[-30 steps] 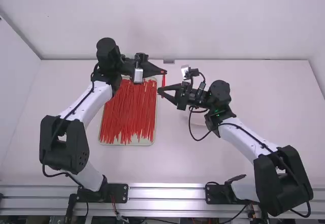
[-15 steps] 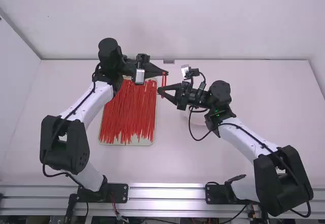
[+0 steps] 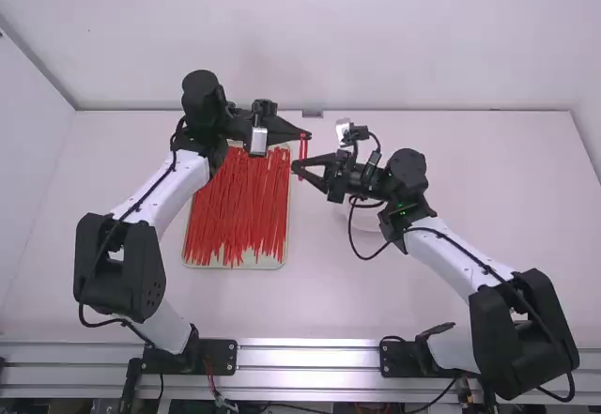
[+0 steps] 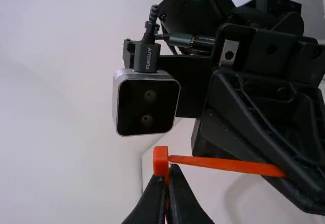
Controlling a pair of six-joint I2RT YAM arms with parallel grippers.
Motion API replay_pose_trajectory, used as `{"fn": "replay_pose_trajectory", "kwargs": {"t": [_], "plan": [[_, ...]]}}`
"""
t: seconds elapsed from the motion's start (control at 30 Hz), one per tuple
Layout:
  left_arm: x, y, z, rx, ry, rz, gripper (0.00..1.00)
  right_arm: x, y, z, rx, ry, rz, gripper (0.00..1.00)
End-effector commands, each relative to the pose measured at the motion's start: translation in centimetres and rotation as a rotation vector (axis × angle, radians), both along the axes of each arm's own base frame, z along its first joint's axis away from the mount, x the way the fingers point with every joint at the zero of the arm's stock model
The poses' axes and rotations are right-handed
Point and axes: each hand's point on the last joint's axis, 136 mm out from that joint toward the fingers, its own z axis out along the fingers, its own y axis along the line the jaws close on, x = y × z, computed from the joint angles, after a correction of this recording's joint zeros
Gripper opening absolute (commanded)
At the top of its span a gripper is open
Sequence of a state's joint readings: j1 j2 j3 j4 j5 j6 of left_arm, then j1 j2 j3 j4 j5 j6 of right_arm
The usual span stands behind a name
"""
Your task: Fasten the cable tie
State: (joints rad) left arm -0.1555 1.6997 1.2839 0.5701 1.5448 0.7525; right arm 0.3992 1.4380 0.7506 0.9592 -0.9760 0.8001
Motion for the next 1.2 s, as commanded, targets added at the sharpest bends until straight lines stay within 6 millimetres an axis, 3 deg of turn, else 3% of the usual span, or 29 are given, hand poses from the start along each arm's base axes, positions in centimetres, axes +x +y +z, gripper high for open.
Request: {"fn": "replay_pose_trajectory", "kwargs": {"t": [0.0, 0.63, 0.83, 1.17], "plan": [[-0.5, -0.2, 0.8, -0.003, -0.028, -0.029, 0.02, 0.3, -0.3, -0.1, 0.006, 0.019, -0.016, 0.0], [-1.1, -0.9, -0.1, 0.001, -0.004, -0.048, 0.02, 0.1, -0.4, 1.7, 0.051, -0.064, -0.021, 0.0], [-1.8, -1.7, -0.6, -0.002, -0.016, -0.075, 0.02, 0.6, -0.6, 1.9, 0.058, -0.062, -0.052, 0.0], [-1.7, -1.5, -1.1, 0.001, 0.001, -0.069, 0.02, 1.4, -1.7, 1.9, 0.064, -0.039, -0.07, 0.0]]}}
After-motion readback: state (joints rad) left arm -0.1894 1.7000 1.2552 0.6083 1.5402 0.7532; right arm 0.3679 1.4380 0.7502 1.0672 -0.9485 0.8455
